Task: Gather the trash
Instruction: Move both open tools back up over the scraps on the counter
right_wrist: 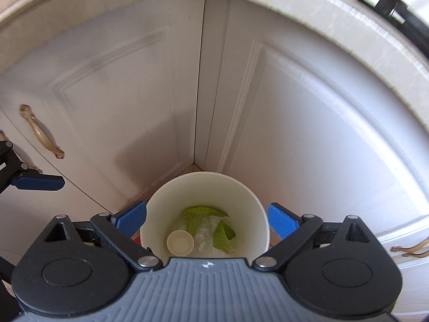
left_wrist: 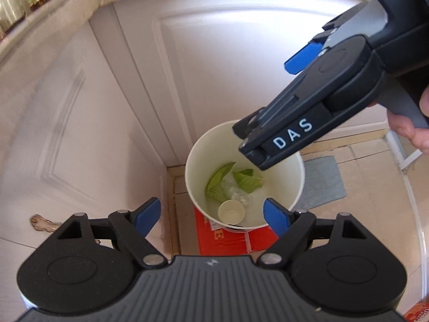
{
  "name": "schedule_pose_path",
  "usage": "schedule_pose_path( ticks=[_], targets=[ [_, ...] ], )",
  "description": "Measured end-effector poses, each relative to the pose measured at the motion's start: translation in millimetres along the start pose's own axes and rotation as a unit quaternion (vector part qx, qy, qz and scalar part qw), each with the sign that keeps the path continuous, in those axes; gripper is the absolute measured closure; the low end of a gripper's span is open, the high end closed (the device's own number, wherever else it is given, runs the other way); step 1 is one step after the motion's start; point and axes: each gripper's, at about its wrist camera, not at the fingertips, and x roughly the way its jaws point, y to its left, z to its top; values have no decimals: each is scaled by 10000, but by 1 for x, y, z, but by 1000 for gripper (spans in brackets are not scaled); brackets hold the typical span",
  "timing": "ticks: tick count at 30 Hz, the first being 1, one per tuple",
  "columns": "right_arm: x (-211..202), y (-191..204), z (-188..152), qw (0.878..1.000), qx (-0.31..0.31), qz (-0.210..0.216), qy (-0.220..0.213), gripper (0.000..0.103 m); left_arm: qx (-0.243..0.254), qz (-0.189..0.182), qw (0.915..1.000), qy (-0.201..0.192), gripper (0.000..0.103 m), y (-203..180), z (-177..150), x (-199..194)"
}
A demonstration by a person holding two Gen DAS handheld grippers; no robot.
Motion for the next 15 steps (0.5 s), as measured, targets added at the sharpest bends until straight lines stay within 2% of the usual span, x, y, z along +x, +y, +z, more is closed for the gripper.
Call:
schedule_pose_path(
  ticks=[7,15],
  targets=[
    [-68,12,13,9984,-280,-178,-448,0,-52,-75,9995,-306,18,5,14,-63],
    [-131,22,36,9936,-527,-43,-994,0,-335,-103,9982,-484,16,27,22,-120]
  ],
)
